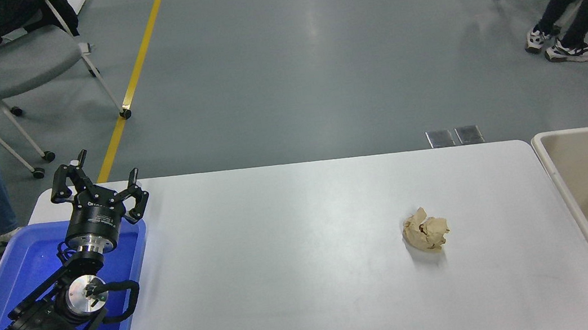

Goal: Dispose of the paper cup in the dustbin

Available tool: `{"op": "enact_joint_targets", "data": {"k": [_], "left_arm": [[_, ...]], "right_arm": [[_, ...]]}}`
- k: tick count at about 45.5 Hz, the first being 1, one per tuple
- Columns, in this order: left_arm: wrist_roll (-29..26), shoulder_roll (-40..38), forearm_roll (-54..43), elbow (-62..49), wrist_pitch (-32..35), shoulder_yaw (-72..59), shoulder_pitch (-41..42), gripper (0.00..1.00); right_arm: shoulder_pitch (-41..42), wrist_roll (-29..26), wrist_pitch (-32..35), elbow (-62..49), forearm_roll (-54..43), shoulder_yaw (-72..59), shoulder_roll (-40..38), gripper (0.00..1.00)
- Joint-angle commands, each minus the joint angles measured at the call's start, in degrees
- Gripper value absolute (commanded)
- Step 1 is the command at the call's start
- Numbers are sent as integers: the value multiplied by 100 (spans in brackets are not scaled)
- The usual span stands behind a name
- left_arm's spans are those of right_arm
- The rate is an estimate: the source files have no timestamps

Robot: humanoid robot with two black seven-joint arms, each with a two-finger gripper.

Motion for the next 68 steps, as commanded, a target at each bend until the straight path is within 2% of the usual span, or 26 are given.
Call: {"op": "enact_joint_targets", "data": {"k": [1, 7, 19, 30, 42, 68], "left_arm": [[0, 0, -1, 0, 8, 0, 0, 100], [0, 8, -1, 0, 8, 0, 0, 100], [0, 0, -1, 0, 8, 0, 0, 100], [0, 0, -1, 0, 0, 0, 0, 100], [0, 0, -1, 0, 0, 0, 0, 100], [0, 0, -1, 0, 0, 0, 0, 100]], "right_arm": [[-165, 503, -83, 1485, -146, 975, -26, 99], [-525, 1339, -118, 1820, -489, 1625, 255, 99], [-1176, 1717, -285, 1864, -1192, 2654, 1055, 99], [-1606, 2359, -733, 1864, -1228, 3321, 1468, 99], [-1774, 2544, -1120, 1767, -1325, 3278, 1644, 99], [-1791, 2544, -1102, 1512, -1307, 3058, 1644, 99]]}}
